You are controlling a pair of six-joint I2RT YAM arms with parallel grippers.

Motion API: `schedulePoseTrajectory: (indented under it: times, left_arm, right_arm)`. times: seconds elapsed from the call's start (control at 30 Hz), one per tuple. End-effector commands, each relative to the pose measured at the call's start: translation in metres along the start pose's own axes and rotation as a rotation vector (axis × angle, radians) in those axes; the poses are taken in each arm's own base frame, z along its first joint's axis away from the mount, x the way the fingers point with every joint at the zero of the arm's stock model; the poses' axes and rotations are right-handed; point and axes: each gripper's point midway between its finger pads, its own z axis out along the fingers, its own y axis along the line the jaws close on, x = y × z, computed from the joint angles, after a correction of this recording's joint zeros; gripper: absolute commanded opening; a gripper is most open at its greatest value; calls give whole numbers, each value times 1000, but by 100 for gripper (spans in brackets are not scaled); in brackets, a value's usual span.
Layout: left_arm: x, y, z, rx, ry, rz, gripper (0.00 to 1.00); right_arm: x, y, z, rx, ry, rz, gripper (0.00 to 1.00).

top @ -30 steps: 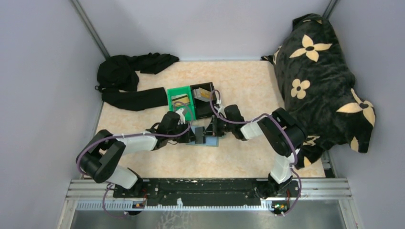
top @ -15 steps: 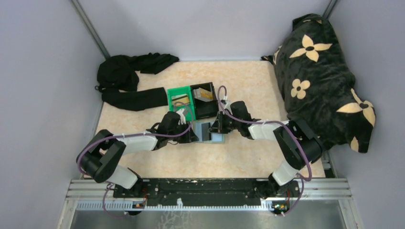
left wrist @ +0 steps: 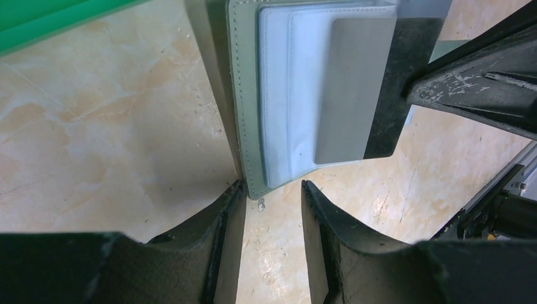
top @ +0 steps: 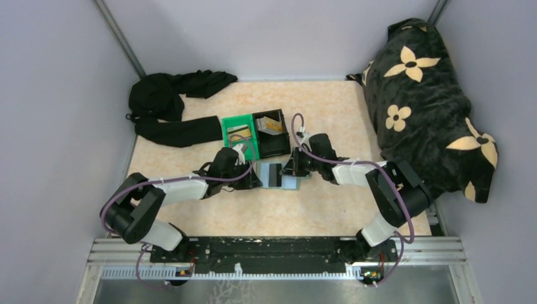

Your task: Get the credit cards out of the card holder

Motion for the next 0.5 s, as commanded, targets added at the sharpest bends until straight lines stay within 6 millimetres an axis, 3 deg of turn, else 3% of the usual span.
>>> schedulePoseTrajectory:
  times: [0.0, 0.17, 0.37, 0.47]
  left_arm:
    - [-6, -4, 0, 12, -8, 17, 44]
    - [-7, -3, -1, 5, -9, 13, 44]
    - [-19, -10, -7, 21, -36, 27, 48]
    - [-27, -16, -10, 55, -46, 28, 58]
  right_arm:
    - [-3, 2, 4, -43, -20, -11, 0]
    - [-6, -4, -2, -16, -32, -2, 0]
    - [-36, -25, -44, 70, -128, -14, 0]
    - [-48, -23, -60, 82, -154, -39, 0]
